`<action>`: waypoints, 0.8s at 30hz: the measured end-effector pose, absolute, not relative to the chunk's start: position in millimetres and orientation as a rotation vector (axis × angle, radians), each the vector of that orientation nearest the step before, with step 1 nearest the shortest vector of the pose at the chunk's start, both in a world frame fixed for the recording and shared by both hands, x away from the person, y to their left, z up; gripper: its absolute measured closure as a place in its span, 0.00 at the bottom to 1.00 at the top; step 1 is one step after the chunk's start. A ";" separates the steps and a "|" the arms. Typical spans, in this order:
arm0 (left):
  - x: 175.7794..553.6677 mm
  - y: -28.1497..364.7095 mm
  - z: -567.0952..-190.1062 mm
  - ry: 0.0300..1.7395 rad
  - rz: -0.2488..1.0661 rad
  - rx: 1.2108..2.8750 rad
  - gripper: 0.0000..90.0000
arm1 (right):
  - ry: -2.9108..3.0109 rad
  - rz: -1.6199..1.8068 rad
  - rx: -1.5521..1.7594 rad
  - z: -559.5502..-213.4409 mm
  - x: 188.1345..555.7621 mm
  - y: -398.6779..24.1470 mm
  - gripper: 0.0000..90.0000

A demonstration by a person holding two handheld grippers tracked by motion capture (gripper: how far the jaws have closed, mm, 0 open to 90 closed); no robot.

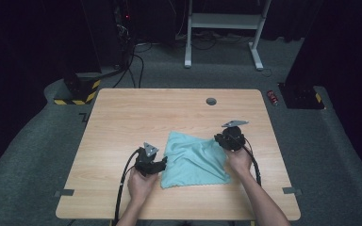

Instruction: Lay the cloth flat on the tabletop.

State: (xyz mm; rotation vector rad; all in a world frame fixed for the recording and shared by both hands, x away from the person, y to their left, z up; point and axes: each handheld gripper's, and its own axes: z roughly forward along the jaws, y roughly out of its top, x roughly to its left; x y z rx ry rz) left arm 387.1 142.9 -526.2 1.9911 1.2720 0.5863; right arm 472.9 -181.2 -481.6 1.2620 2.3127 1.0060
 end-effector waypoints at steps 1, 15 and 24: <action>387.0 142.7 -526.3 1.274 0.586 1.987 0.40 | 2.303 1.020 1.253 -480.5 468.6 -184.3 0.89; 387.1 142.8 -526.2 1.272 0.587 1.991 0.40 | 2.322 0.879 1.270 -506.9 457.2 -195.8 0.79; 387.0 142.6 -526.3 1.274 0.586 1.987 0.41 | 2.333 0.809 1.243 -508.9 464.5 -196.4 1.00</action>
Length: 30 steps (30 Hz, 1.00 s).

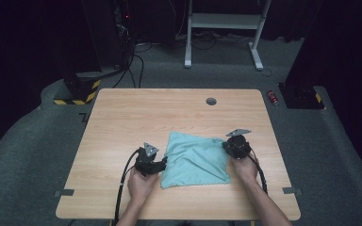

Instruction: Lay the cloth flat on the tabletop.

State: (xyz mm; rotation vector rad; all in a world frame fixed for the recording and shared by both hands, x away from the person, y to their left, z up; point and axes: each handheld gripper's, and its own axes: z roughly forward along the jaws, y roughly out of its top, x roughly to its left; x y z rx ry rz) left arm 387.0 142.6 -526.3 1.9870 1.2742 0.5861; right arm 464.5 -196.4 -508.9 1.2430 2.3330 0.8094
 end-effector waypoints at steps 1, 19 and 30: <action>387.1 142.8 -526.2 1.272 0.587 1.991 0.41 | 2.324 0.802 1.236 -507.5 466.4 -195.6 1.00; 406.3 142.8 -515.3 1.258 0.515 1.968 0.49 | 2.304 0.923 1.225 -496.9 456.1 -199.8 0.84; 463.4 126.5 -497.1 1.287 0.457 1.979 0.49 | 2.327 0.945 1.263 -512.4 446.8 -205.7 0.82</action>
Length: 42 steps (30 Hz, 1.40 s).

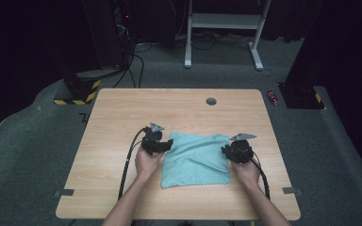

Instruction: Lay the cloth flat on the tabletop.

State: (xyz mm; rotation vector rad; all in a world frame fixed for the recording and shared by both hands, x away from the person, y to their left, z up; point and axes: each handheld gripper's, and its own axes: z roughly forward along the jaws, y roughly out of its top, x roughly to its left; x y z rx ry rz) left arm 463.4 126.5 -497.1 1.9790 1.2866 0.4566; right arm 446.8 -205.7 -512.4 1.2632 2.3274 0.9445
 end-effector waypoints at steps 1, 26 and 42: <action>465.8 125.3 -498.2 1.286 0.458 1.961 0.50 | 2.335 0.939 1.256 -512.3 447.2 -204.7 0.82; 500.3 94.7 -509.7 1.217 0.477 2.164 0.92 | 2.376 0.888 1.202 -510.9 456.5 -197.8 0.96; 514.2 112.8 -502.8 1.344 0.488 2.032 0.86 | 2.348 0.906 1.224 -507.4 458.7 -204.0 0.97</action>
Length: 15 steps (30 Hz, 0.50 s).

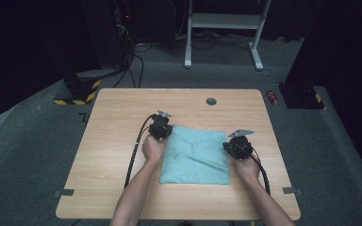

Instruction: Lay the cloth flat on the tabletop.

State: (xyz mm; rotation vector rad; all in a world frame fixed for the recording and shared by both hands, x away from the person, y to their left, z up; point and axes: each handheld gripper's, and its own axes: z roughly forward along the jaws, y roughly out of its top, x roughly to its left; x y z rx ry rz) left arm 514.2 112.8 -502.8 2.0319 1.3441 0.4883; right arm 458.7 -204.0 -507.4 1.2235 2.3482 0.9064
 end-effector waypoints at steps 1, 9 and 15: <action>513.7 113.7 -503.3 1.347 0.480 2.036 0.81 | 2.349 0.912 1.219 -506.7 458.1 -203.8 0.95; 482.4 119.1 -498.5 1.282 0.465 2.019 0.64 | 2.366 0.917 1.175 -503.2 447.4 -200.4 0.85; 443.7 125.7 -505.1 1.233 0.449 2.057 0.58 | 2.363 0.901 1.222 -511.6 450.8 -203.8 0.89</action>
